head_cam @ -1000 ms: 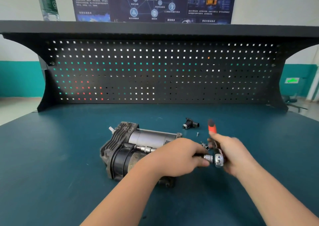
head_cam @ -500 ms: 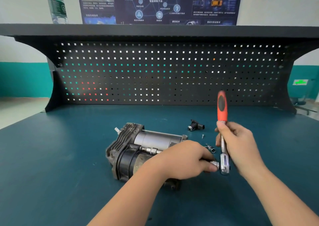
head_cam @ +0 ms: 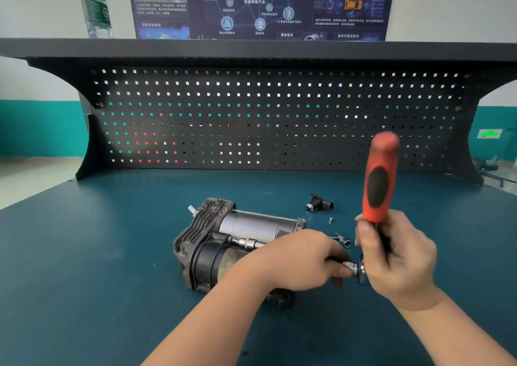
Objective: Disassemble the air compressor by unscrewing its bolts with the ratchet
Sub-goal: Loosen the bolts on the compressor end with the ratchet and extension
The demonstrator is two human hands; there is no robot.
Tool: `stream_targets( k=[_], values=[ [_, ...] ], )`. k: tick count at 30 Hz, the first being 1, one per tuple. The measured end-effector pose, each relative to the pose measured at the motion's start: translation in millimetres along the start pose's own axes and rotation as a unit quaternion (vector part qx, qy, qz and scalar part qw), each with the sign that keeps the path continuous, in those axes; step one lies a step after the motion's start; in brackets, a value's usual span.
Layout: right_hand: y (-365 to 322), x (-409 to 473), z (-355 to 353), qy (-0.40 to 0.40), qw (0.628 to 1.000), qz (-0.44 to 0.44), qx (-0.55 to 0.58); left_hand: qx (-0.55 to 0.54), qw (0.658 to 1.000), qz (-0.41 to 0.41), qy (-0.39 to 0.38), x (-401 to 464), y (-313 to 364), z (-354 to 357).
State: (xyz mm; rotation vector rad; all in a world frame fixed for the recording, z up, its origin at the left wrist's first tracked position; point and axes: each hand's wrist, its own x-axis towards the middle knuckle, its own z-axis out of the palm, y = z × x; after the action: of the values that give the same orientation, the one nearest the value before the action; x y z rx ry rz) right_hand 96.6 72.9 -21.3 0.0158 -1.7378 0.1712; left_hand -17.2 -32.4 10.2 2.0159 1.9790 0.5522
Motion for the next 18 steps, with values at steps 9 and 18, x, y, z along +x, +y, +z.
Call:
stream_targets(
  k=[9,18],
  values=[
    [25.5,5.9,14.9,-0.038,0.692,0.68,0.239,-0.016,0.999,-0.005,0.047,0.9,-2.2,0.4],
    [1.9,0.9,4.5,0.039,0.982,0.151,0.103,-0.01,1.0,-0.002,-0.007,0.1,-0.8,-1.3]
  ],
)
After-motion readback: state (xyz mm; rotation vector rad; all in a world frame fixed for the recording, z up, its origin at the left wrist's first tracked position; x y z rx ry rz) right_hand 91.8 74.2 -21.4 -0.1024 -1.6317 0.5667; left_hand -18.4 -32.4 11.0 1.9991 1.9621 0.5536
